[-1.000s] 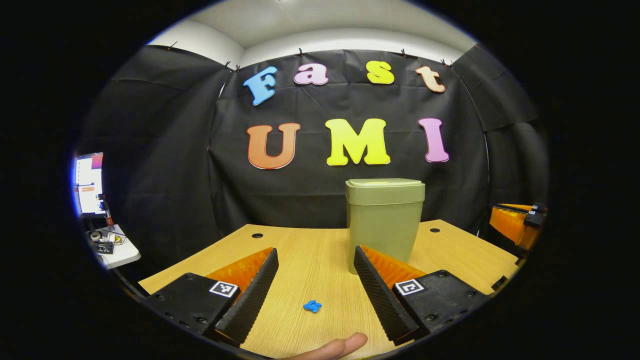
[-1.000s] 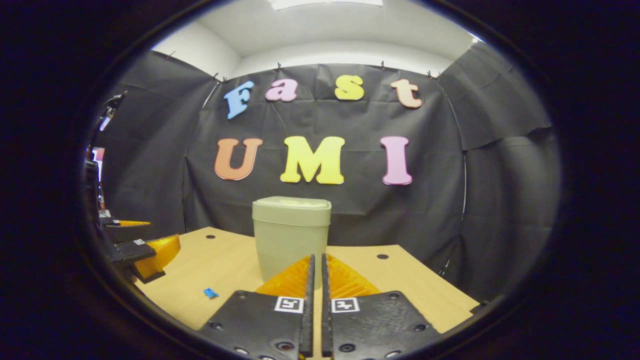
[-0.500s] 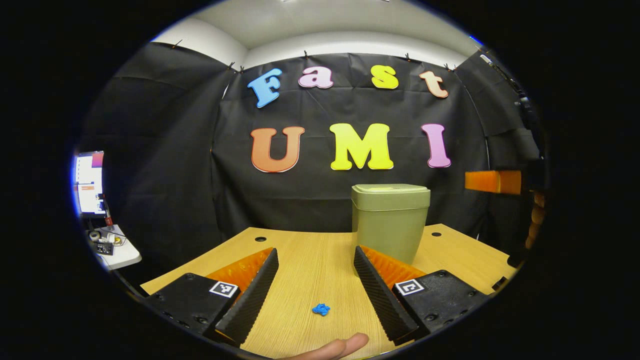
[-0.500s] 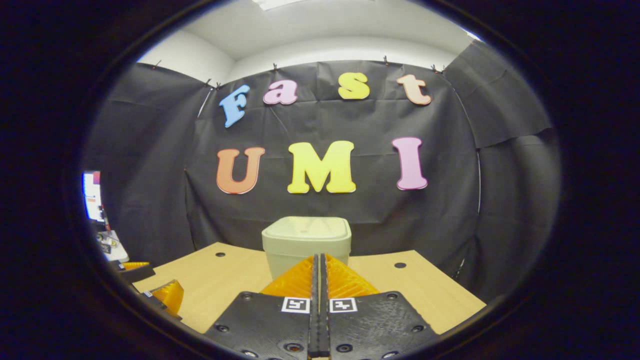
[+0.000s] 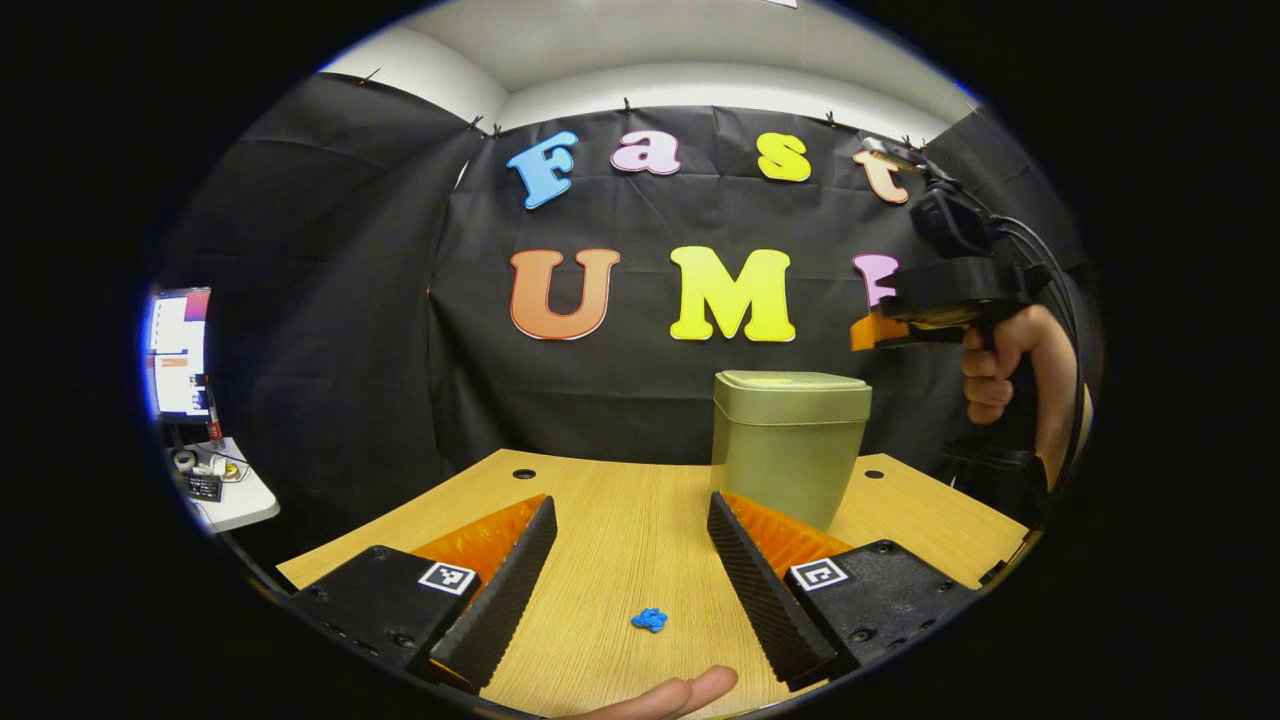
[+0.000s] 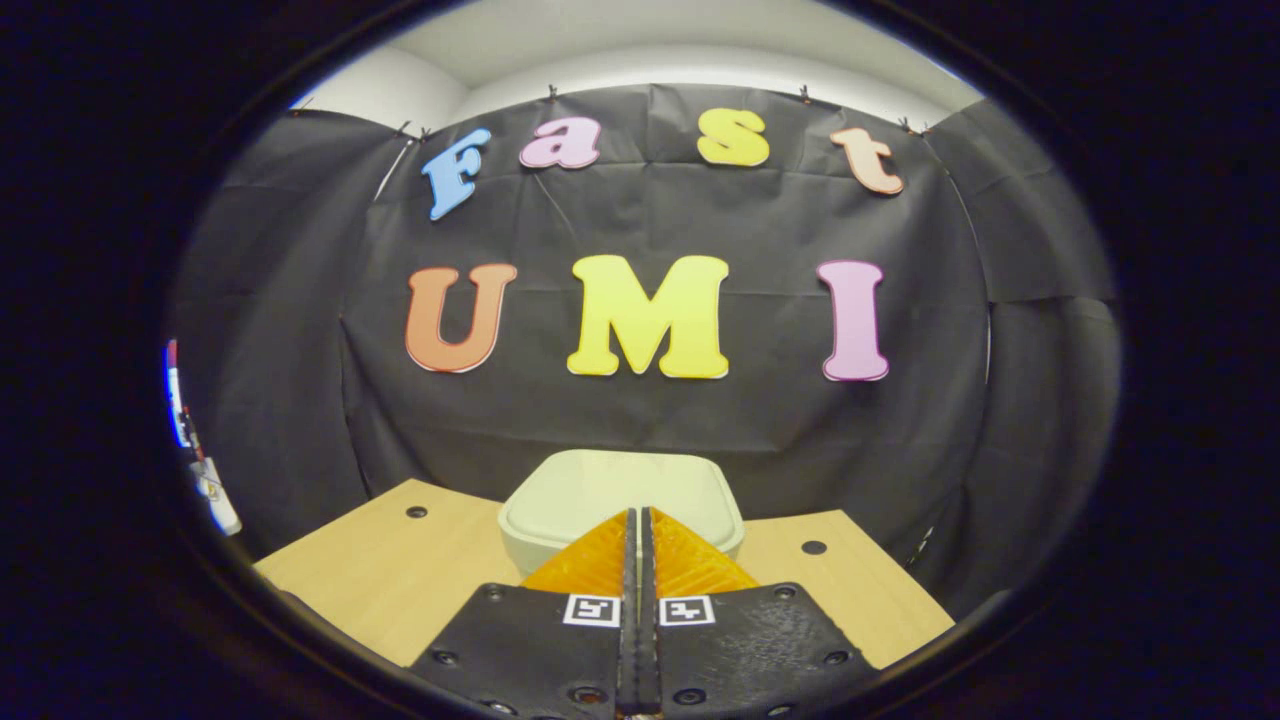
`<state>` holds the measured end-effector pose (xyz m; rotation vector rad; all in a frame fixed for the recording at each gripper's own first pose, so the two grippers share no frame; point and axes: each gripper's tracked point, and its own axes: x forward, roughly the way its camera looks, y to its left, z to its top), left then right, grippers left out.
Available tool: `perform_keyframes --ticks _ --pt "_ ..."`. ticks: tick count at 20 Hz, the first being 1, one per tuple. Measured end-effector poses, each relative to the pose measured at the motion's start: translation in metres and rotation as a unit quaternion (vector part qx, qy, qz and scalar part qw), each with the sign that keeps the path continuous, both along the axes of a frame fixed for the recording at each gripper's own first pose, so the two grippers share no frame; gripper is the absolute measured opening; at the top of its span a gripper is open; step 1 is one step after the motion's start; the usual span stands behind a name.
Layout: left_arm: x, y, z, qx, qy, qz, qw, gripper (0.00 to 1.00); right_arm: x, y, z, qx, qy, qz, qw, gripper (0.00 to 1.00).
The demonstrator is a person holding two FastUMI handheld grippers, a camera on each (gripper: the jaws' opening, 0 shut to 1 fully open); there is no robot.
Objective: Press the lid of the desktop garbage bin to open it, pick up the crumpled paper on the desktop and throw it into the bin, then pick up the pop can on the desktop and drop it into the bin, and finally close the garbage bin lid.
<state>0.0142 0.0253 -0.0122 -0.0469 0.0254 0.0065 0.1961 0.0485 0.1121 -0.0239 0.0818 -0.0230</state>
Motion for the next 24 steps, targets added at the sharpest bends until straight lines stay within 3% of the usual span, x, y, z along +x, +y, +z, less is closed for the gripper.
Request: perform_keyframes --ticks 6,11,13,17,20,24 --pt "0.004 0.012 0.001 -0.001 -0.002 0.005 1.000 0.98 0.042 0.006 -0.028 0.013 0.042 -0.016 0.999 0.00" --pt "0.010 0.010 -0.007 -0.033 0.015 -0.002 0.999 0.98 0.060 0.001 -0.023 0.010 0.034 -0.032 0.999 0.00" --pt "0.011 0.015 -0.008 -0.034 0.017 0.001 0.999 0.98 0.065 0.012 -0.036 0.013 0.056 -0.013 0.998 0.00" --pt "0.011 0.018 -0.007 -0.036 0.017 0.004 0.999 0.98 0.067 0.009 -0.039 0.000 0.080 -0.015 0.997 0.00" --pt "0.012 0.016 -0.008 -0.037 0.018 -0.001 0.999 0.98 0.067 0.008 -0.046 0.024 0.110 -0.005 0.994 0.01" --pt "0.010 0.008 -0.008 -0.031 0.018 -0.011 0.999 0.98 0.065 0.007 -0.040 0.029 0.112 -0.009 0.993 0.00"
